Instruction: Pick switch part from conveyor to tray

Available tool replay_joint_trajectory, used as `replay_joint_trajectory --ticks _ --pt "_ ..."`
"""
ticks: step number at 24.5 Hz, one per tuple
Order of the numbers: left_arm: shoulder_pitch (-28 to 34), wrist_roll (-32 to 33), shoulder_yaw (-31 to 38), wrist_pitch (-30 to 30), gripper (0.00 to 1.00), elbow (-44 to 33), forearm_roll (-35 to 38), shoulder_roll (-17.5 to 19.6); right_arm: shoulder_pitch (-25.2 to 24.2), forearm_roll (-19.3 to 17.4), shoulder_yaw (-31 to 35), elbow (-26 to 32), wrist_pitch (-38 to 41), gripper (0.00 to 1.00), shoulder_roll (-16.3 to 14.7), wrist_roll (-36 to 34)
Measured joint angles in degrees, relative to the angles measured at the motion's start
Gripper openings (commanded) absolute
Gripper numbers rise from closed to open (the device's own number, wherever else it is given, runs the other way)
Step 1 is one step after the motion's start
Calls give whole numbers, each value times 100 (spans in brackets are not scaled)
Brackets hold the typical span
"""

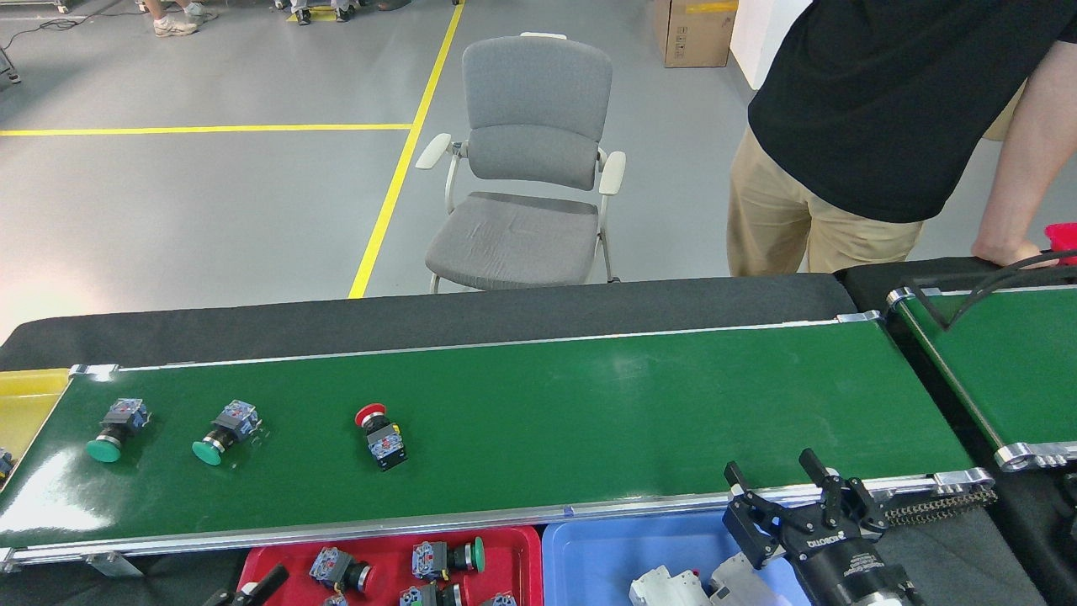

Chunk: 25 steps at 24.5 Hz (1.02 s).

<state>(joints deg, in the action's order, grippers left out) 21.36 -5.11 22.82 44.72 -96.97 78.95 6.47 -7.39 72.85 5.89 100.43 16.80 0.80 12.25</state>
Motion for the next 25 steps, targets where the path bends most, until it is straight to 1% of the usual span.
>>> replay_joint_trajectory --ticks 1,3,5,7,11,13,15,17,18,20,22,25 --pt "-53 3 284 31 100 70 0 -56 1 0 -2 0 0 98 1 0" --pt "-144 5 758 -249 100 393 -17 -29 0 0 -5 0 0 98 4 1" --pt "-220 7 1138 -431 100 872 -32 161 -2 4 -6 1 -1 98 42 1" --pt "-259 22 1340 -506 100 1258 -38 378 -6 15 0 3 -2 98 60 1" --pt "-307 11 1443 -558 100 1538 -39 461 -21 25 21 6 -131 97 54 38" --pt "-433 -3 1463 -581 100 1603 -39 544 -43 76 52 7 -177 96 51 21" --pt "-771 -6 1452 -595 100 1879 -38 706 -48 207 128 6 -291 96 51 -63" --pt "-1302 -8 1399 -598 100 2362 -16 1013 -48 363 147 8 -545 96 51 -156" --pt "-1565 -10 1338 -601 100 2668 -4 1233 -54 434 152 8 -686 96 48 -197" --pt "-1996 -16 1046 -617 100 3224 -2 1536 -81 489 154 8 -808 96 31 -230" --pt "-2453 -16 738 -645 100 3745 3 1733 -121 497 153 8 -854 97 30 -265" --pt "-2988 -22 392 -855 100 4471 4 1908 -129 498 153 9 -883 97 31 -291"
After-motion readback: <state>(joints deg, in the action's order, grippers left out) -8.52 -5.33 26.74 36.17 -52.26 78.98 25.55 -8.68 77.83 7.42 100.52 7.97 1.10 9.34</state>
